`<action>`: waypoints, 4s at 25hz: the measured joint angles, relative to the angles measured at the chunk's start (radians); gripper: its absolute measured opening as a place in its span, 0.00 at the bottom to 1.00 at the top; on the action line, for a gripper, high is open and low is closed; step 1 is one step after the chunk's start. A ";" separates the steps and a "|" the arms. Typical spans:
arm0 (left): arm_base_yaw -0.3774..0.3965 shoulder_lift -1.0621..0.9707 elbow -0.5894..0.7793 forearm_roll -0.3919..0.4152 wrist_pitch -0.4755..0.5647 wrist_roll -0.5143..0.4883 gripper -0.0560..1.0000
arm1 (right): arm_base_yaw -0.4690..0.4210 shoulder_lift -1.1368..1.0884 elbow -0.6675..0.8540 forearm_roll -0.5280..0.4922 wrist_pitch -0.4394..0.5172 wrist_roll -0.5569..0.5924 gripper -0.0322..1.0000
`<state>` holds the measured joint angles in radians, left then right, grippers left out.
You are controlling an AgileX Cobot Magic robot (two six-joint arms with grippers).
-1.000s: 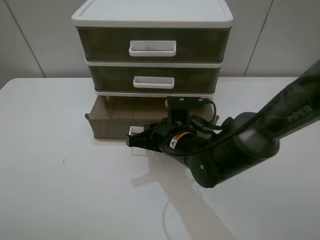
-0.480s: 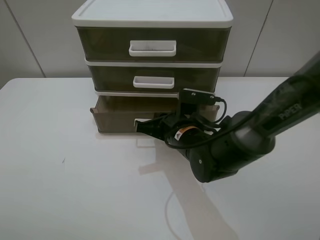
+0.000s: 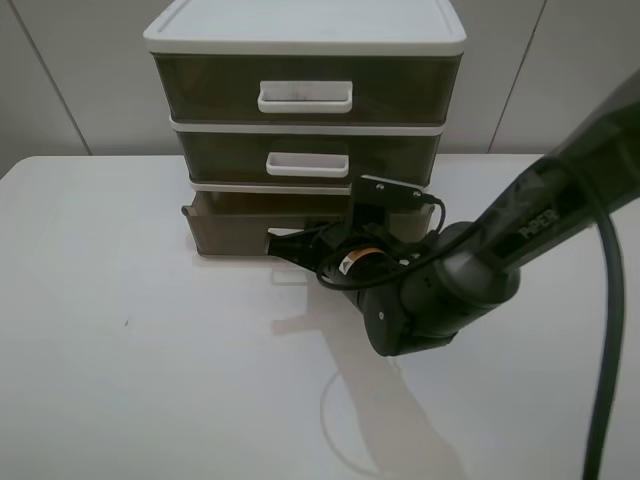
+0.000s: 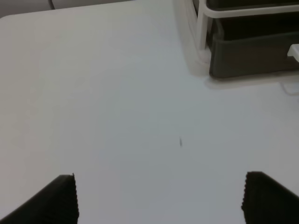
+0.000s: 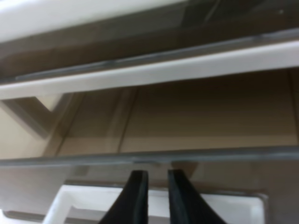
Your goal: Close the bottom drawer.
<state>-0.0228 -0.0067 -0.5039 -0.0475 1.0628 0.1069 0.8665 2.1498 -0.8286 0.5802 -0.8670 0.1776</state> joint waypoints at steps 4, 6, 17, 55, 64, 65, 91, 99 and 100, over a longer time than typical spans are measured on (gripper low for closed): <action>0.000 0.000 0.000 0.000 0.000 0.000 0.73 | 0.000 0.019 -0.040 -0.001 0.009 0.000 0.05; 0.000 0.000 0.000 0.000 0.000 0.000 0.73 | 0.000 0.027 -0.057 0.001 0.009 0.000 0.05; 0.000 0.000 0.000 0.000 0.000 0.000 0.73 | 0.000 0.076 -0.126 0.053 -0.012 -0.063 0.05; 0.000 0.000 0.000 0.000 0.000 0.000 0.73 | -0.525 -1.107 0.311 -0.323 1.182 -0.102 0.81; 0.000 0.000 0.000 0.000 0.000 0.000 0.73 | -0.790 -1.593 0.228 -0.565 1.679 -0.099 0.82; 0.000 0.000 0.000 0.000 0.000 0.000 0.73 | -0.791 -1.644 0.226 -0.580 1.711 -0.099 0.82; 0.000 0.000 0.000 0.000 0.000 0.000 0.73 | -0.796 -2.151 0.309 -0.666 1.931 -0.098 0.82; 0.000 0.000 0.000 0.000 0.000 0.000 0.73 | -0.922 -2.151 0.309 -0.654 1.929 -0.114 0.82; 0.000 0.000 0.000 0.000 0.000 0.000 0.73 | -0.926 -2.151 0.309 -0.651 1.929 -0.118 0.82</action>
<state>-0.0228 -0.0067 -0.5039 -0.0475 1.0628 0.1069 -0.0595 -0.0016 -0.5193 -0.0711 1.0623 0.0600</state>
